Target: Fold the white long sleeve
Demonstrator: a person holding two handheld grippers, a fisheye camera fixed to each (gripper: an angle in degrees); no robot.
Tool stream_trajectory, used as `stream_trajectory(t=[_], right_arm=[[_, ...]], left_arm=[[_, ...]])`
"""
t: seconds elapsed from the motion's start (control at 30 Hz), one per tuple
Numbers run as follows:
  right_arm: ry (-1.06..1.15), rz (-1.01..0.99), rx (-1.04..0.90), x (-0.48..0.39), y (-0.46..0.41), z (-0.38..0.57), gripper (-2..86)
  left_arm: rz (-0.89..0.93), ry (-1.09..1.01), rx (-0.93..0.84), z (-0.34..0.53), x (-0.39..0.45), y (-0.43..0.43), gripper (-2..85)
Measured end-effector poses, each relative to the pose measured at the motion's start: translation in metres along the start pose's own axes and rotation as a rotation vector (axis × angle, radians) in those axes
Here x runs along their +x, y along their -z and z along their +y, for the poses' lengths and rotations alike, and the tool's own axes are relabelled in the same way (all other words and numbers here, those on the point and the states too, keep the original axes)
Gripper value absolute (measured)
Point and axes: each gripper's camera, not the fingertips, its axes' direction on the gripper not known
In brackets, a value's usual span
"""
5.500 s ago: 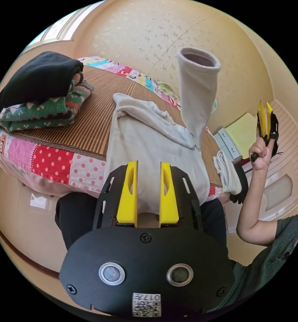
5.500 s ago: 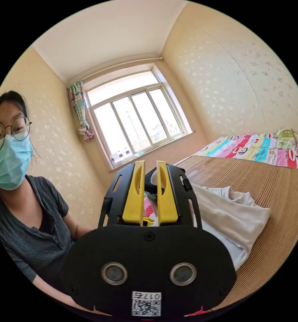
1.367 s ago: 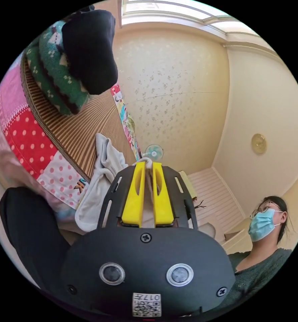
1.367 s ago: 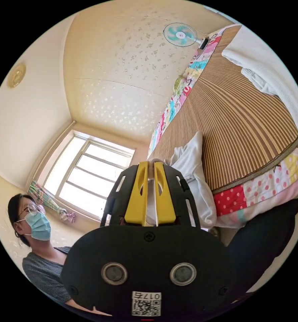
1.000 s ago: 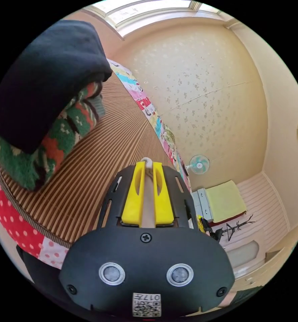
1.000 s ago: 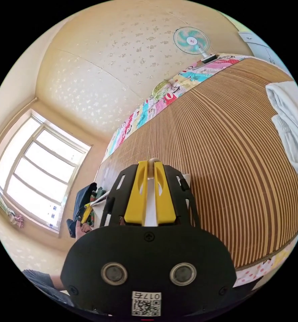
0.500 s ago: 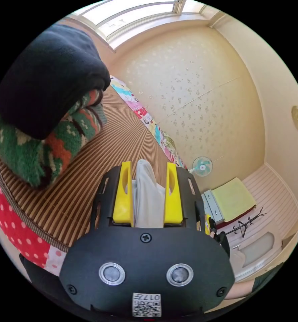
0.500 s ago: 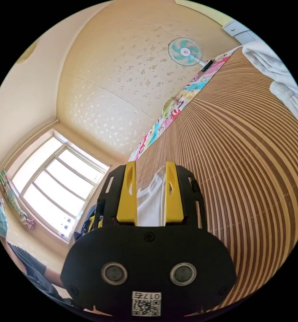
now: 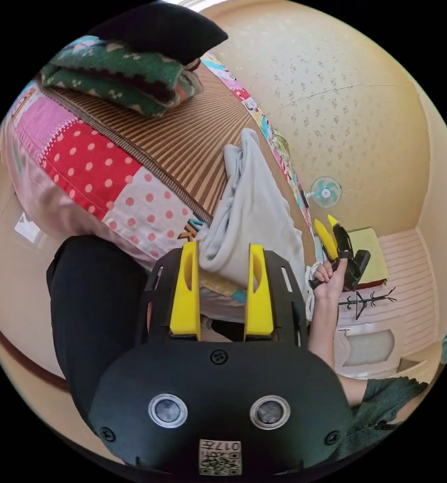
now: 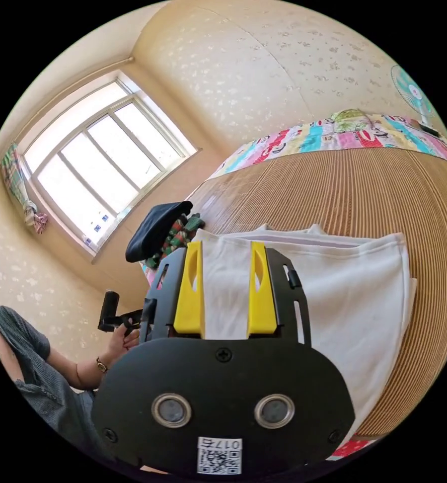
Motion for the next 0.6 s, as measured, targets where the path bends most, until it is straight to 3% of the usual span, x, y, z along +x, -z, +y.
stream_trajectory(t=[0.13,0.2,0.27,0.4,0.5,0.6], right_arm=[[0.102,-0.102,-0.394,-0.065,-0.079,-0.025,19.7],[0.163,-0.131,-0.496,-0.095,-0.096,-0.034,21.4],[0.225,-0.053,-0.633,-0.123,-0.115,-0.046,22.0],[0.405,0.404,-0.936,-0.159,-0.160,-0.055,15.3],[0.590,0.603,-0.972,-0.177,-0.154,-0.045,9.4],[0.522,0.572,-0.798,-0.153,-0.081,-0.058,7.1]], left_arm=[[0.102,-0.118,0.033,0.007,0.038,0.000,7.0],[0.050,-0.275,0.107,0.016,0.084,0.008,6.6],[-0.042,-0.394,0.116,0.022,0.118,0.002,6.5],[-0.181,-0.492,0.126,0.039,0.164,-0.019,6.5],[-0.137,-0.489,0.129,0.044,0.164,-0.021,7.0],[0.070,-0.514,0.170,0.047,0.143,-0.003,8.1]])
